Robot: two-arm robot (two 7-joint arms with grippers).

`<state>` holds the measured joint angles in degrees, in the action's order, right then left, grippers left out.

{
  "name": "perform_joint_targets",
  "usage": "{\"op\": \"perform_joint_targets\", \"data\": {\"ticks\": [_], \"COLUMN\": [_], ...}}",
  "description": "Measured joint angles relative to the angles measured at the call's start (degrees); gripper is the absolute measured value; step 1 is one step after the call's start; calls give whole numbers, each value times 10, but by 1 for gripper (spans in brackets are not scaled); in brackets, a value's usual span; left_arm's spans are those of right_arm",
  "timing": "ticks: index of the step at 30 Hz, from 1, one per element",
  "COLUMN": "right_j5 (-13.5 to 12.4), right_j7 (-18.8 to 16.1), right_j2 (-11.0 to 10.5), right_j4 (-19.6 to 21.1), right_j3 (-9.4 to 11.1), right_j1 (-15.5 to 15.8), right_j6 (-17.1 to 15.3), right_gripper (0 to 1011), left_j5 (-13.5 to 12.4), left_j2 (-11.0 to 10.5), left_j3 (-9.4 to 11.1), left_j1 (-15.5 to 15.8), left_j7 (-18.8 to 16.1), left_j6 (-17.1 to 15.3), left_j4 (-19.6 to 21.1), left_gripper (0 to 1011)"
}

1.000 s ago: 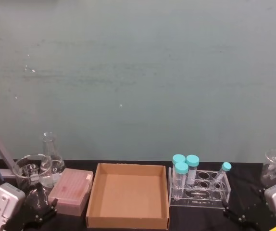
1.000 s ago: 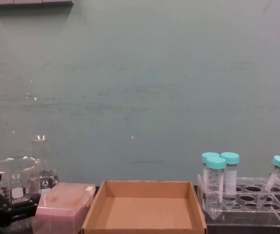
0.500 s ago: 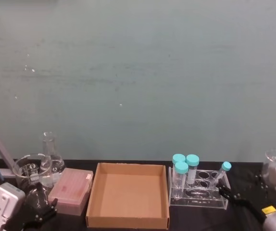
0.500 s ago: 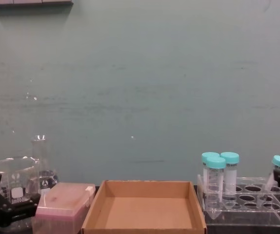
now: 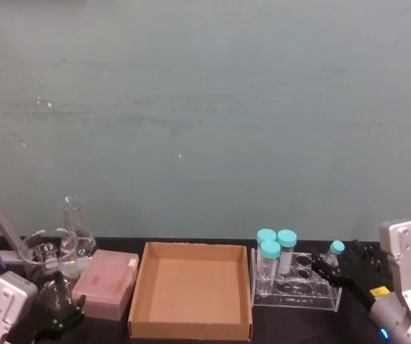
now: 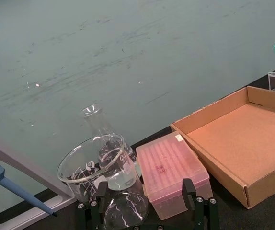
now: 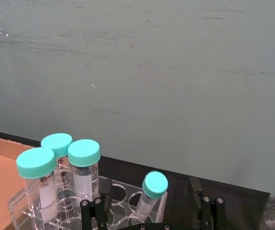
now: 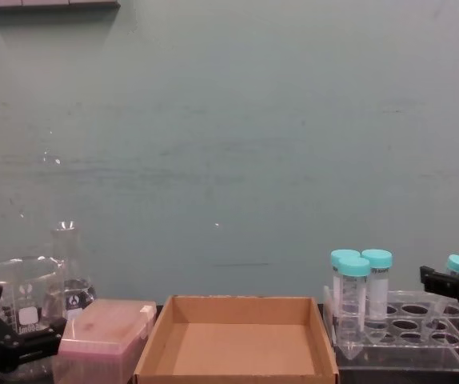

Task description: Use the right hand to move the test tube from the test tube rack into the box.

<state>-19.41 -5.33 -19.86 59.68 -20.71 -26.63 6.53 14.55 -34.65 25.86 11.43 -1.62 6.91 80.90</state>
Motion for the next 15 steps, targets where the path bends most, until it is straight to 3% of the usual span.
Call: {"op": "perform_joint_targets", "data": {"ticks": [6,15], "right_j5": [8,7], "right_j7": [-12,-12], "right_j2": [16,14], "right_j4": [-37,-32], "right_j3": [1,1], "right_j1": [-20,-18], "right_j6": [7,7], "right_gripper": [1000,982], "left_j5": [0,0], "left_j2": [0,0], "left_j3": [0,0], "left_j1": [0,0], "left_j7": [0,0], "left_j6": [0,0], "left_j4": [0,0], "left_gripper": [1000,1000]}}
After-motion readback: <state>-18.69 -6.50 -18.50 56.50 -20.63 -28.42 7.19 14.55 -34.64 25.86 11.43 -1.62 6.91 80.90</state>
